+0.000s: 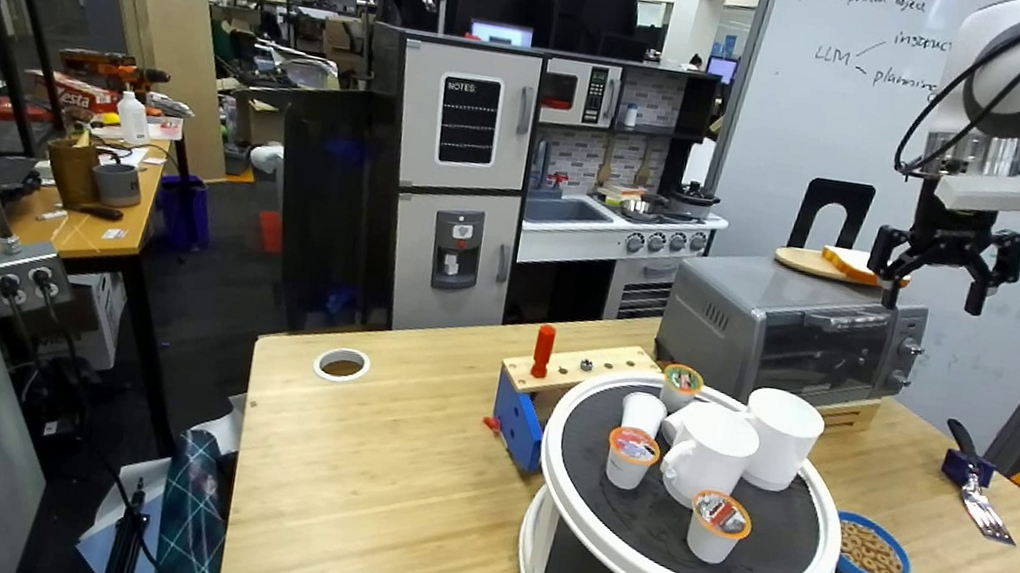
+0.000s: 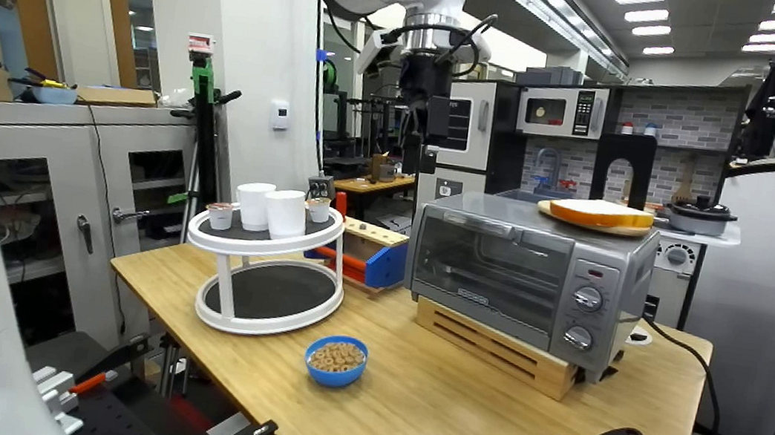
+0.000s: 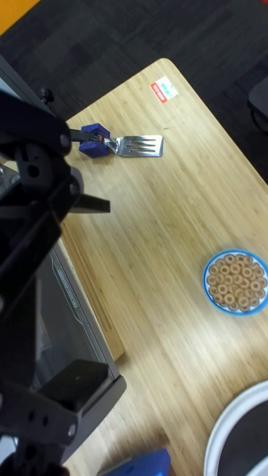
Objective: Open the oven door, place the mug on the right inside the oven
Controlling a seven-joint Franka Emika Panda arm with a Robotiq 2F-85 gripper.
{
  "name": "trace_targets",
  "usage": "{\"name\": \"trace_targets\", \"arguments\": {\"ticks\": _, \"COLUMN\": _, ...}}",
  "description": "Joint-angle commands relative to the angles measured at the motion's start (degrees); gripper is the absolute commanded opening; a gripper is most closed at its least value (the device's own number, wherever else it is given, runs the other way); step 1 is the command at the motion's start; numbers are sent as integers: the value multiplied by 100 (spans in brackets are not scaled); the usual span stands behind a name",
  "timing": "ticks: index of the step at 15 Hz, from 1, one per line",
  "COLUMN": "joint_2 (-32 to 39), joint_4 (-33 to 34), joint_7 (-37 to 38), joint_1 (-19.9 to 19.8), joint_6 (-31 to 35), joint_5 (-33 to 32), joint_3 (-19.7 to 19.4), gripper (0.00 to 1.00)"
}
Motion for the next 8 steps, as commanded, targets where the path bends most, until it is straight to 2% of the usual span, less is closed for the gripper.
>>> {"name": "trace_targets", "arguments": {"ticks": 1, "joint_2": 302, "joint_4": 553, "joint_7": 451, "joint_1": -84, "joint_6": -553, "joint_5": 399, "joint_3": 48, "gripper": 100}}
{"name": "trace_targets", "arguments": {"ticks": 5, "joint_2": 561, "joint_4": 856, "joint_7": 1532, "joint_1": -101, "joint_6": -916, "joint_5": 238, "joint_3": -60, "gripper": 100}}
{"name": "trace_targets", "arguments": {"ticks": 8, "joint_2": 486, "joint_4": 664, "joint_7": 1368, "joint_1": -104, "joint_6": -627, "joint_5": 243, "joint_3": -53, "gripper": 100}}
